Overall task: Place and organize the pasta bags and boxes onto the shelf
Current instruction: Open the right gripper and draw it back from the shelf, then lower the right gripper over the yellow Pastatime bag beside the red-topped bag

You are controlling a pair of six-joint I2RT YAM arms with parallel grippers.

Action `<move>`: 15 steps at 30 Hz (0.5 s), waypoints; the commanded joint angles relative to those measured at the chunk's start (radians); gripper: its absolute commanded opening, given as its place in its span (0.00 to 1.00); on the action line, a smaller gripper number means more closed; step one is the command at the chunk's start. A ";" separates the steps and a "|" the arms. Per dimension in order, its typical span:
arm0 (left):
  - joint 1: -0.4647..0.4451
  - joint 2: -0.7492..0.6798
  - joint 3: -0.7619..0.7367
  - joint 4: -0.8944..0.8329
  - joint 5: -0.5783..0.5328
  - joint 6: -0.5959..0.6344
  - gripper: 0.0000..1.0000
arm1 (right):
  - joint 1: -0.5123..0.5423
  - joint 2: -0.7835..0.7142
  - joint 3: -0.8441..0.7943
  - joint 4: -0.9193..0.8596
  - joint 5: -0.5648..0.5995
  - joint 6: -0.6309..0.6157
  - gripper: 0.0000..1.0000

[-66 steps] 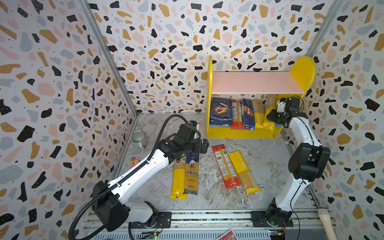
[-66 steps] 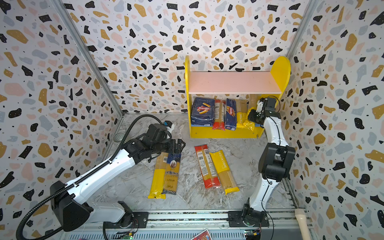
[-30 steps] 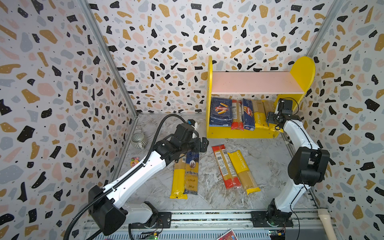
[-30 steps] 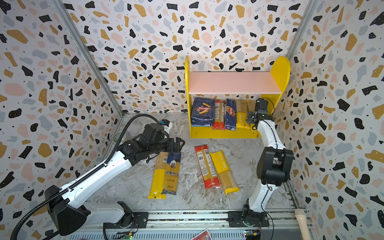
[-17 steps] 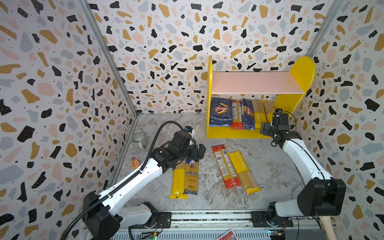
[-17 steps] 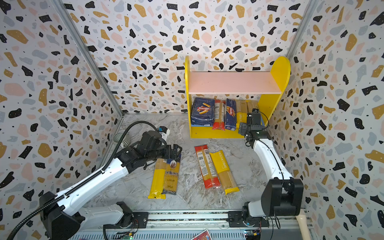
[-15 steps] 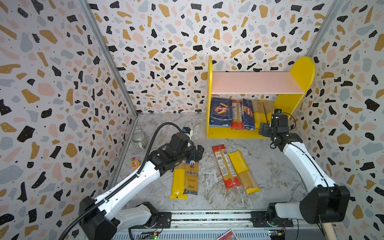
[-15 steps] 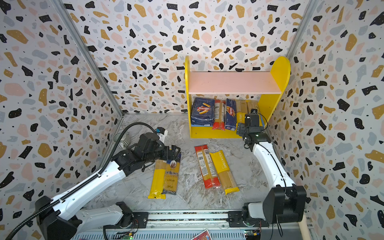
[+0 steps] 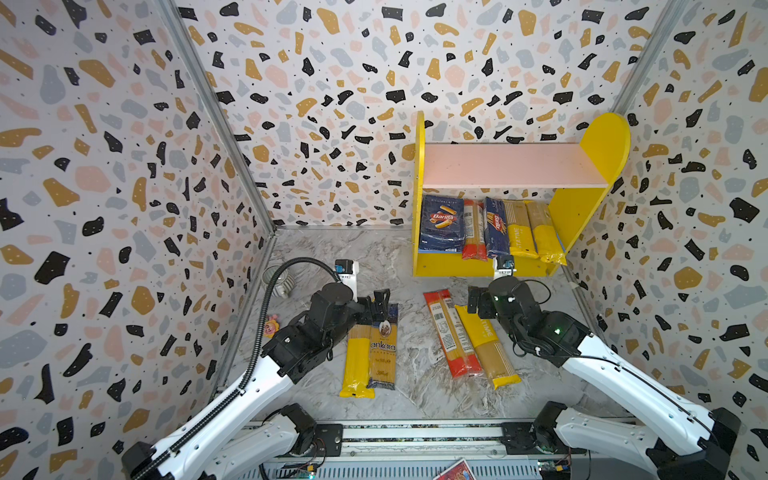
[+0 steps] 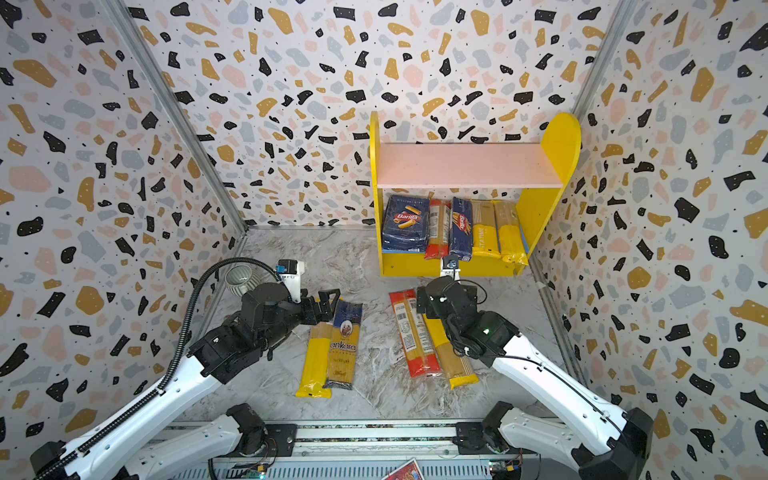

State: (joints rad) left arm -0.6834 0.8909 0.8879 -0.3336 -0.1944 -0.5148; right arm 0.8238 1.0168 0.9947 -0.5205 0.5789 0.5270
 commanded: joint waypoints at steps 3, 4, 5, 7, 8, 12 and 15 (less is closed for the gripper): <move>0.004 -0.054 -0.030 0.076 -0.027 -0.029 0.99 | 0.092 -0.062 -0.038 -0.088 0.064 0.117 0.99; 0.004 -0.060 -0.035 0.073 -0.027 -0.034 0.99 | 0.107 -0.070 -0.049 -0.090 0.063 0.124 0.99; 0.004 -0.067 -0.040 0.060 -0.034 -0.043 1.00 | 0.120 -0.081 -0.065 -0.091 0.057 0.134 0.99; 0.004 -0.084 -0.061 0.036 -0.039 -0.069 1.00 | 0.137 -0.096 -0.103 -0.075 0.034 0.143 0.99; 0.004 -0.096 -0.082 0.027 -0.038 -0.085 0.99 | 0.141 -0.099 -0.122 -0.060 0.018 0.147 0.99; 0.004 -0.166 -0.178 -0.002 -0.041 -0.138 1.00 | 0.156 -0.077 -0.180 0.017 -0.047 0.137 0.99; 0.004 -0.224 -0.227 -0.025 -0.043 -0.164 0.99 | 0.191 -0.031 -0.179 0.040 -0.030 0.128 0.99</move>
State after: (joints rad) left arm -0.6834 0.7151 0.6872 -0.3431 -0.2207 -0.6319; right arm 0.9894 0.9642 0.8074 -0.5308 0.5533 0.6495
